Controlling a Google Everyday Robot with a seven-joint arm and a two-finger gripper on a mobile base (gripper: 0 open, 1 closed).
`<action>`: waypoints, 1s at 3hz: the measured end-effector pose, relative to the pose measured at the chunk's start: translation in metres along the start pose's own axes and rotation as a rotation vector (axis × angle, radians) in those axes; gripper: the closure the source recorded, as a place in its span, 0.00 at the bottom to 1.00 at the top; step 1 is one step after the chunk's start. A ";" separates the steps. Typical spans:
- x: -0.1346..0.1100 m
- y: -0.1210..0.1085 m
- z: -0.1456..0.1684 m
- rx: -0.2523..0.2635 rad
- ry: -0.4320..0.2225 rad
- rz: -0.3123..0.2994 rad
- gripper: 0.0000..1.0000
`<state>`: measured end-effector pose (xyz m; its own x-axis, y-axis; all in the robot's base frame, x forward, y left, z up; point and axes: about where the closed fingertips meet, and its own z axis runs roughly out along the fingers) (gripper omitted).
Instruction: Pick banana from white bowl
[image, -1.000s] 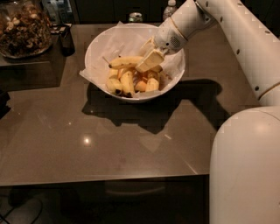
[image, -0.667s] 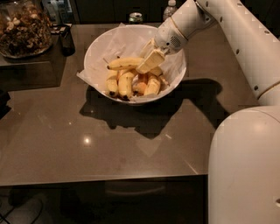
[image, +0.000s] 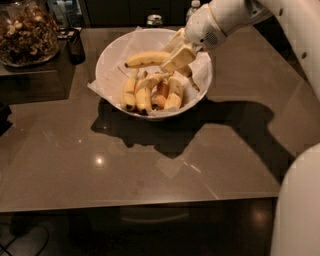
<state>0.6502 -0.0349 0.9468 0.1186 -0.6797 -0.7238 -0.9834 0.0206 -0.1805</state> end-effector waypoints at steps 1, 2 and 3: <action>-0.017 0.014 -0.022 0.032 -0.021 -0.041 1.00; -0.030 0.049 -0.040 0.046 -0.054 -0.034 1.00; -0.041 0.095 -0.060 0.105 -0.070 0.019 1.00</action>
Offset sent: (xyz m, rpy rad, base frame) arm -0.1188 -0.0170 0.0333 0.0788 -0.0130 -0.0106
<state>0.5433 -0.0491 0.9992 0.1133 -0.6257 -0.7718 -0.9662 0.1118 -0.2325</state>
